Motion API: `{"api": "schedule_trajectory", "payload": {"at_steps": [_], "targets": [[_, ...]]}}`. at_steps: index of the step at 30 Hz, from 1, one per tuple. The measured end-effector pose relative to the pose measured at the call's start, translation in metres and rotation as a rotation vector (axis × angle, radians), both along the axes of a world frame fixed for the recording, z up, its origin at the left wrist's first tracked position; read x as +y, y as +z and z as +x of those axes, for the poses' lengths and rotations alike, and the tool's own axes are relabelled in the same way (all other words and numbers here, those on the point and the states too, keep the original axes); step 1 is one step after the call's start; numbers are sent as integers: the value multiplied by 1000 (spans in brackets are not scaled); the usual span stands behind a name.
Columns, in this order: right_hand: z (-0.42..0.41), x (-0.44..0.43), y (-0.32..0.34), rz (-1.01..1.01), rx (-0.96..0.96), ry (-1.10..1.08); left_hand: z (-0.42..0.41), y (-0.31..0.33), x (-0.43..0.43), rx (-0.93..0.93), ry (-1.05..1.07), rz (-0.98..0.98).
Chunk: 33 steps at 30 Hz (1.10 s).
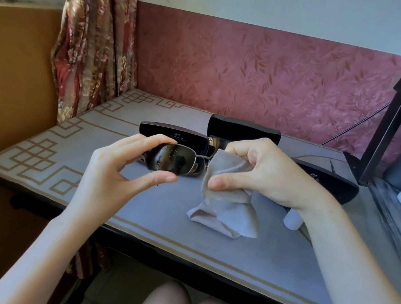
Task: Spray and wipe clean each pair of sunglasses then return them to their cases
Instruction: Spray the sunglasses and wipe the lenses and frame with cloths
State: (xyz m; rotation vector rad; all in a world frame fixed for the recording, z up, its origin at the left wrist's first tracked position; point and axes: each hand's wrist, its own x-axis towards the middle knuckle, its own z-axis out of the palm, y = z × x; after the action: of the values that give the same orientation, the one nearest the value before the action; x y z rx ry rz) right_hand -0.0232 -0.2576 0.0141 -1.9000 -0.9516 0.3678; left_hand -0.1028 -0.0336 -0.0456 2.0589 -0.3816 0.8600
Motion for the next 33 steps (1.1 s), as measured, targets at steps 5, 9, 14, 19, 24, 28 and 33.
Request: {"api": "schedule_trajectory", "payload": {"at_steps": [5,9,14,19,24,28,33], "targets": [[-4,8,2,92,-75,-110,1,1,-2,-15,-17,11],[0,2,0,80,-54,-71,3,1,-3,-17,-17,-21],[9,-17,-4,116,69,-33,4,-1,-1,-44,-52,-91],[11,-31,-8,95,163,127,3,-3,2,-34,-70,-133],[8,-30,-9,89,221,134,2,-3,3,-28,-55,-115],[5,-20,-7,17,100,36,1,-2,2,-23,-23,-26],[-2,-10,1,41,-67,-104,2,-1,-1,-38,-11,21]]}}
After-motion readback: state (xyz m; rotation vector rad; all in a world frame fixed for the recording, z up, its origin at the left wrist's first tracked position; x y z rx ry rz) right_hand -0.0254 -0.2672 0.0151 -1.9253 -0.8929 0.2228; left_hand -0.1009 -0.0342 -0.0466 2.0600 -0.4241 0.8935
